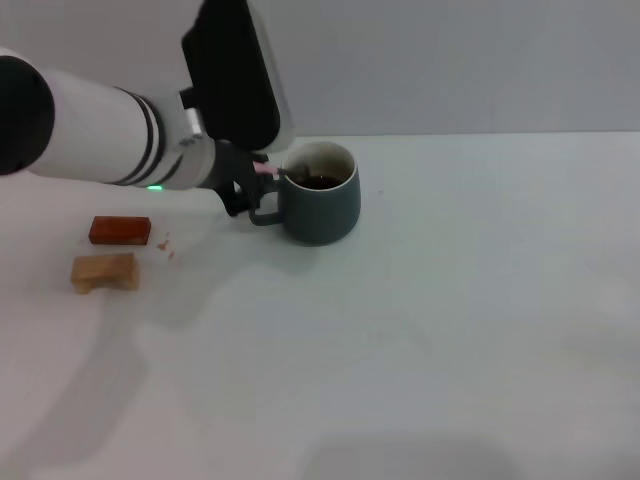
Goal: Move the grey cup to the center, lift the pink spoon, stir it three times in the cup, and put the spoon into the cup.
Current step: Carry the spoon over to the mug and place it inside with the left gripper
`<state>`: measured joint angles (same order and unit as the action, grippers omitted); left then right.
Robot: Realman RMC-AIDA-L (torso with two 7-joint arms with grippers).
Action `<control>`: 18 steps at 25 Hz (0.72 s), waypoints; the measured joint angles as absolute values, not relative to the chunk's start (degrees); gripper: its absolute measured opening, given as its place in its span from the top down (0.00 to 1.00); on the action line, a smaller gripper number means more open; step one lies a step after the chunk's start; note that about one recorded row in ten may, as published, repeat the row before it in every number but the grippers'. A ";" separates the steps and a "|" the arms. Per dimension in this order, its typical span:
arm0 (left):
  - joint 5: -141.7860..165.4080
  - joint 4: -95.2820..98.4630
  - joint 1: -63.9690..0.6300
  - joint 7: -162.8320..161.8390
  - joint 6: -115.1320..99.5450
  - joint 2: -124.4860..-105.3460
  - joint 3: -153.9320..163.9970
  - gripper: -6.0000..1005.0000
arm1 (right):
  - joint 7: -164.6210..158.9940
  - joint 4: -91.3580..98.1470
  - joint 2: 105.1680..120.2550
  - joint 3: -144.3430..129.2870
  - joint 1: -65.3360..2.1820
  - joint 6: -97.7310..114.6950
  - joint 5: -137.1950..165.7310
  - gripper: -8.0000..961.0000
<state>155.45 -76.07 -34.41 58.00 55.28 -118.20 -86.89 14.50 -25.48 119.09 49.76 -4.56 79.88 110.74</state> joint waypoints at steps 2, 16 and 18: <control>155.45 -76.07 -34.41 58.00 55.28 -118.20 -86.89 0.83 | 14.50 -25.49 119.09 49.75 -4.57 79.88 110.74 0.99; 155.62 -77.26 -34.38 58.08 52.25 -118.61 -84.25 0.74 | 14.44 -25.67 119.09 49.75 -4.34 80.12 110.74 0.99; 155.24 -77.74 -34.12 58.02 51.77 -118.65 -84.24 0.71 | 14.43 -25.66 119.09 49.75 -4.39 80.13 110.74 0.99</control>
